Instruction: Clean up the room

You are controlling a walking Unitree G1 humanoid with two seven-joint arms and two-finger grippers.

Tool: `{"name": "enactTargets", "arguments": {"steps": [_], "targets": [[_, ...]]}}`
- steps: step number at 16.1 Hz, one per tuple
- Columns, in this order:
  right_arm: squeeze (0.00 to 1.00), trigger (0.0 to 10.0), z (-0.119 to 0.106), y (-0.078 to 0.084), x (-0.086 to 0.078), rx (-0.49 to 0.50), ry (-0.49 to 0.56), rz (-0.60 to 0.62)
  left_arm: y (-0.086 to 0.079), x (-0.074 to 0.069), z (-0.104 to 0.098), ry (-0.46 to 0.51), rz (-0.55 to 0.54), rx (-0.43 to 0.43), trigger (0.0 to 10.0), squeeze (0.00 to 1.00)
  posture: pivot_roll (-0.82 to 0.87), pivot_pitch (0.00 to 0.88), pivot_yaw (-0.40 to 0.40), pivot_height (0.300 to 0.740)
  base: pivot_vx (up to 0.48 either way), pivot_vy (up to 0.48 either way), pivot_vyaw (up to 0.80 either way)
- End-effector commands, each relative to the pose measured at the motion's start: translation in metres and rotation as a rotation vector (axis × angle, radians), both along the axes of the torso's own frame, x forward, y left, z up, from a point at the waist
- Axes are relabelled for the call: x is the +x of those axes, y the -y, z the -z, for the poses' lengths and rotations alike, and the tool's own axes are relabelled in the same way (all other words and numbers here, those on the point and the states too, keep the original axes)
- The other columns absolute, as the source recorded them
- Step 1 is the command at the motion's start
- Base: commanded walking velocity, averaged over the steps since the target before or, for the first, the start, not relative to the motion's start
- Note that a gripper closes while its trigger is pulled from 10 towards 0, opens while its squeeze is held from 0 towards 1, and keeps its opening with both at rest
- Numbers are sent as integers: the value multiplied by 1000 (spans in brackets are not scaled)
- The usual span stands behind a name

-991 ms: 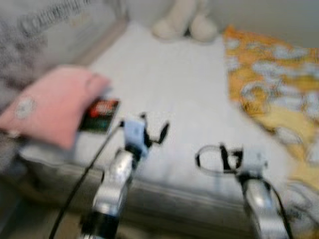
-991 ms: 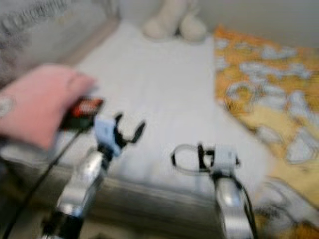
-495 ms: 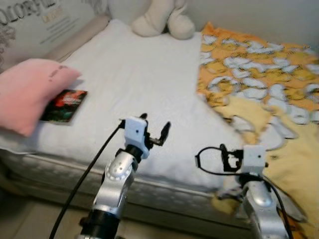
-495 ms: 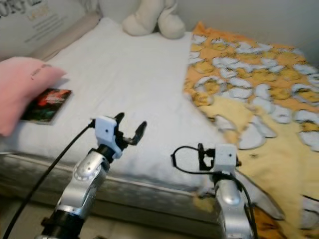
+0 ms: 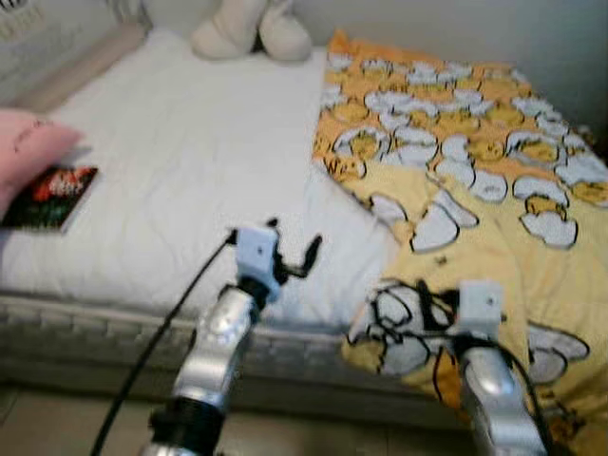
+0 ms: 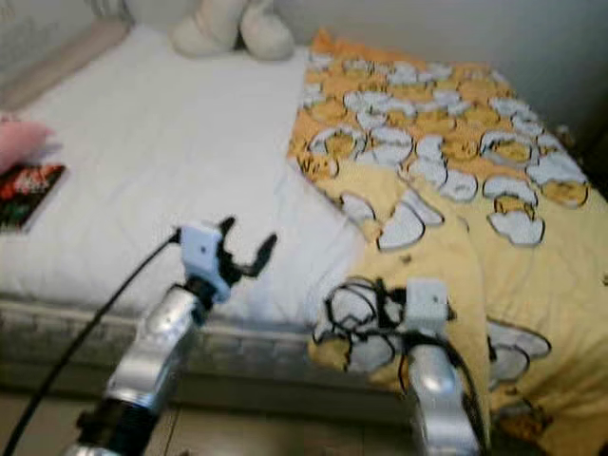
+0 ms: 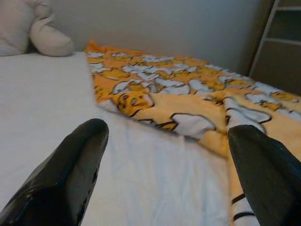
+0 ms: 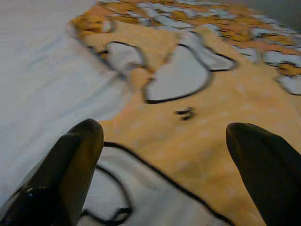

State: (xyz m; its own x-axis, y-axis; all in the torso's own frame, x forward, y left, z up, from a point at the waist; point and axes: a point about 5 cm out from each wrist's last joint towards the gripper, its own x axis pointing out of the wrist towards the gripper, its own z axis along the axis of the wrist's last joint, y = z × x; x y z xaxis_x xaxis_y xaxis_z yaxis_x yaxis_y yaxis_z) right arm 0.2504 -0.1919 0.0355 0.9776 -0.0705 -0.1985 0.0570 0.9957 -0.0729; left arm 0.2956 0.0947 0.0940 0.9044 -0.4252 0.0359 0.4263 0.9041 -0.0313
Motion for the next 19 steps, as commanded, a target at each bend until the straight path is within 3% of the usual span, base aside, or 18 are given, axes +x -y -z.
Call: {"name": "enactTargets", "arguments": {"steps": [1,6,9,11,14,17,19], "targets": [[0,10000,-4,-1,3,-4,20,-10,-2,3,-2,11,-8,6,10000,0,40,0,-36,740,0,0,0],[0,10000,-1,-4,4,25,1,-25,-3,4,1,2,-3,20,10000,0,38,0,-35,740,0,0,-448],[0,10000,4,-3,1,54,-24,-15,-9,10,11,-42,-14,82,10000,0,37,0,-33,740,0,0,-731],[0,10000,7,-4,-1,73,-39,-23,-20,19,33,-152,-41,216,10000,0,29,0,-33,740,0,0,-731],[0,10000,8,-9,-7,82,-47,-57,-30,18,61,-294,-41,361,10000,0,-1,0,-31,740,0,0,-729],[0,10000,12,-13,-27,85,-74,-91,-32,12,74,-369,6,437,10000,0,-30,0,-30,740,0,0,-706],[0,10000,19,-14,-55,61,-120,-114,-25,13,79,-424,2,385,10000,0,-64,44,-30,740,0,0,-694]]}}
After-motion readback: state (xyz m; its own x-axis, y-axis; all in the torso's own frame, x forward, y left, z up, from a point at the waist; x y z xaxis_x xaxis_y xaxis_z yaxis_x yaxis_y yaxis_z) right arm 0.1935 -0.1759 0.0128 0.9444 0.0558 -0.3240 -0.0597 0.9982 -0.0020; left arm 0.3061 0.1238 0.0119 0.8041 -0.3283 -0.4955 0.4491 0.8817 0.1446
